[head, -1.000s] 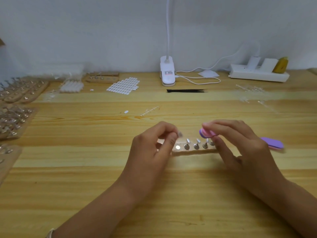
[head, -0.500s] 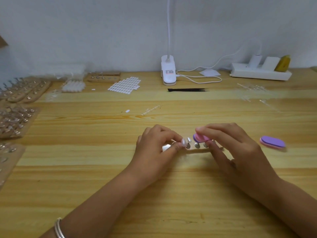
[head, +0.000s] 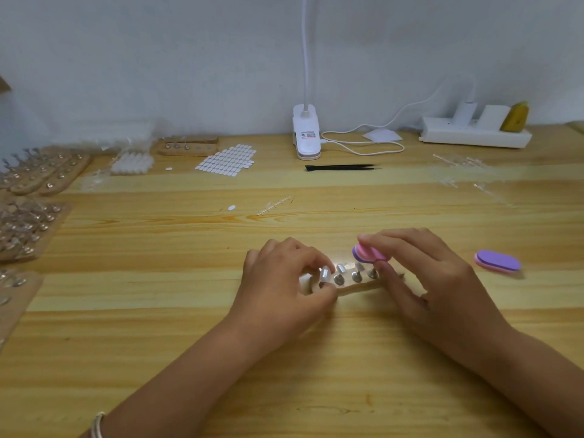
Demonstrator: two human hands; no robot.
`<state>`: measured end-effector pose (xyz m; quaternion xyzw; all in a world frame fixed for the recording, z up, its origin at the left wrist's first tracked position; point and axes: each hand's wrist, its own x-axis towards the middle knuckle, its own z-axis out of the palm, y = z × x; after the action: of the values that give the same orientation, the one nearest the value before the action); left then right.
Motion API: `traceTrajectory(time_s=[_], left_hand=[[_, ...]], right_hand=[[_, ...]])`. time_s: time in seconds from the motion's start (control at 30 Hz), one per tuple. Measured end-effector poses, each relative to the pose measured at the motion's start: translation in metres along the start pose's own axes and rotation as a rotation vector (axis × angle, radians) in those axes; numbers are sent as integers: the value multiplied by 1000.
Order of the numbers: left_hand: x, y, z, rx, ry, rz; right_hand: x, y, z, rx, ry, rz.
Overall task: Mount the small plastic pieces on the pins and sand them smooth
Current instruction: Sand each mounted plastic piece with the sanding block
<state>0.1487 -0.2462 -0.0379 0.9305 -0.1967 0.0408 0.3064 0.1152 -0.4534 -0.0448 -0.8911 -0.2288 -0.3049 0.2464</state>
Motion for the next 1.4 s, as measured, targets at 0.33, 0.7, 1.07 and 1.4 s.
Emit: traceTrajectory(time_s=[0.33, 0.7, 1.07, 1.4], left_hand=[[-2, 11, 3, -67, 155, 99], [-13, 24, -12, -574, 224, 128], [-11, 26, -11, -929, 195, 66], [-17, 37, -3, -1011, 136, 94]], right_hand=[[1, 0, 0, 51, -6, -4], [2, 0, -3, 215, 188, 94], [2, -10, -1, 279, 165, -92], [5, -10, 1, 275, 205, -74]])
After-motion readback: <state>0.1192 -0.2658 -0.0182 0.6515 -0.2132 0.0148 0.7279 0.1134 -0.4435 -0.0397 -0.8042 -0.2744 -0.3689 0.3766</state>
